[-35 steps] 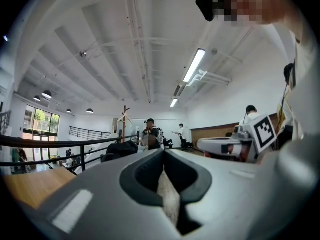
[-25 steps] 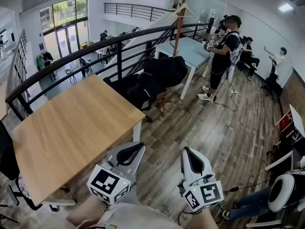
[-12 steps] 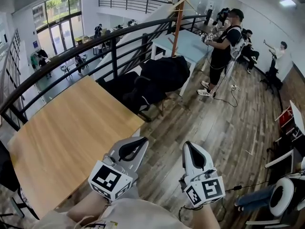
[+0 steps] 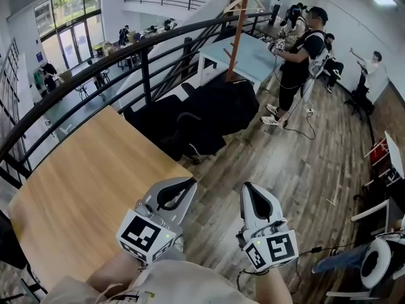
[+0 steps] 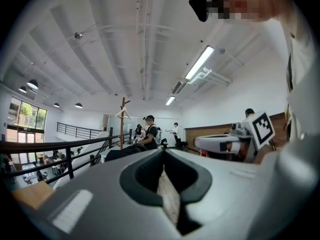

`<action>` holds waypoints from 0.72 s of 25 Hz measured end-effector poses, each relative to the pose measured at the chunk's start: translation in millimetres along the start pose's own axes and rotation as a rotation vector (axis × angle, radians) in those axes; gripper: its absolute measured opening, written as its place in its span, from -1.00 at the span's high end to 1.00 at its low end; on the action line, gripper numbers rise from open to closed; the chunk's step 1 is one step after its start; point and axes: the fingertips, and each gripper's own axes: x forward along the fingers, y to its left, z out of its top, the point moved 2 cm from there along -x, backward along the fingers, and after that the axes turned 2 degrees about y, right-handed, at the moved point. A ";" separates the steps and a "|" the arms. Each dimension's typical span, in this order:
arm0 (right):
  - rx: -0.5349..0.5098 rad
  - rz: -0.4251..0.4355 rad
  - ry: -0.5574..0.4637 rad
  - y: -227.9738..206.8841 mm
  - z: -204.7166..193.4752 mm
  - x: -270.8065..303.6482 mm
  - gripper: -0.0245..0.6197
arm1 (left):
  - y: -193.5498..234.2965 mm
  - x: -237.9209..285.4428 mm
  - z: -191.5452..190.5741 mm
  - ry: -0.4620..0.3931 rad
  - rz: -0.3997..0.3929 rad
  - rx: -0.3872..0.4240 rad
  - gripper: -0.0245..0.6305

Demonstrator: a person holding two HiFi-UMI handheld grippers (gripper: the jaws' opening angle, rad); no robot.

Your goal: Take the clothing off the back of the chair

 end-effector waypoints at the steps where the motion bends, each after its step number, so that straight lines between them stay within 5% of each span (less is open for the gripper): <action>1: -0.003 0.004 -0.008 -0.2 2.1 10.5 0.92 | 10.0 5.5 0.1 0.001 -0.003 0.000 0.92; 18: -0.009 -0.033 -0.032 -12.9 13.8 103.8 0.92 | 99.7 52.6 1.9 -0.031 -0.032 -0.018 0.92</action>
